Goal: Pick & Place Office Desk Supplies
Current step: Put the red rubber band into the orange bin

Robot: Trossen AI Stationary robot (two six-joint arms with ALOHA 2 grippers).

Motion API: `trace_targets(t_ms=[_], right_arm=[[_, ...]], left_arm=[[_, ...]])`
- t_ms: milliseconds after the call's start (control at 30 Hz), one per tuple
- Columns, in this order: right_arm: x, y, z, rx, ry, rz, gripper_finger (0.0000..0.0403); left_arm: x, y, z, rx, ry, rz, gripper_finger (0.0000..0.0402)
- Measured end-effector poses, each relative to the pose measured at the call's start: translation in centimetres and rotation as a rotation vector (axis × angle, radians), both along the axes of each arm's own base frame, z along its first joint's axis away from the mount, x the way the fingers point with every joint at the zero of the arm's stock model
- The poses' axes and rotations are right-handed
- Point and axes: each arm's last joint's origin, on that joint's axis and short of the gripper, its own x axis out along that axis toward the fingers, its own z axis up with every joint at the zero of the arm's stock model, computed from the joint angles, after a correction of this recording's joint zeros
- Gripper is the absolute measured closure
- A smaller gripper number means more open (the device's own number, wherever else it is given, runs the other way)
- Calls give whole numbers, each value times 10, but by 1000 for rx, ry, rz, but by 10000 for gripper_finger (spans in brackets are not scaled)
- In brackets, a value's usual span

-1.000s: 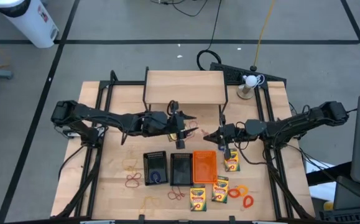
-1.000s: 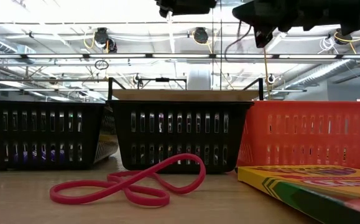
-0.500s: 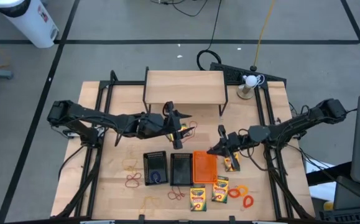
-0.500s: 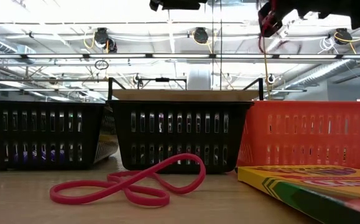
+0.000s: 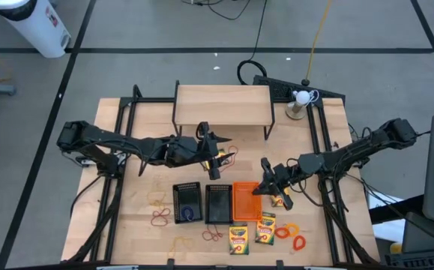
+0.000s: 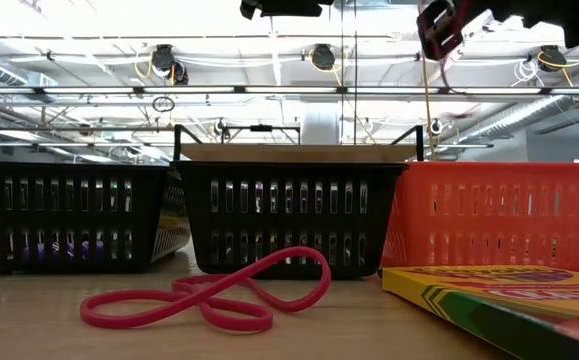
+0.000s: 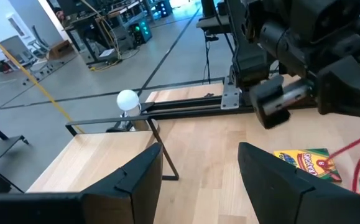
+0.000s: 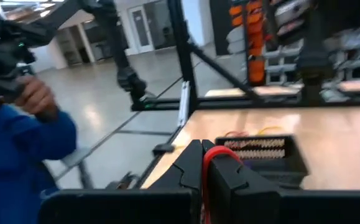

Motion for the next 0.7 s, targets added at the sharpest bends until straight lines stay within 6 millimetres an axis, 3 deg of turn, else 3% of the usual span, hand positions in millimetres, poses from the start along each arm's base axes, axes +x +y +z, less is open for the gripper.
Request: trace_targets(t_ms=[300, 700], right_arm=[[6, 3, -5, 16, 154, 67, 403], [14, 3, -8, -110, 415, -93, 403]], left_arm=[[0, 0, 1, 20, -1, -5, 190], [0, 0, 0, 35, 4, -8, 190]])
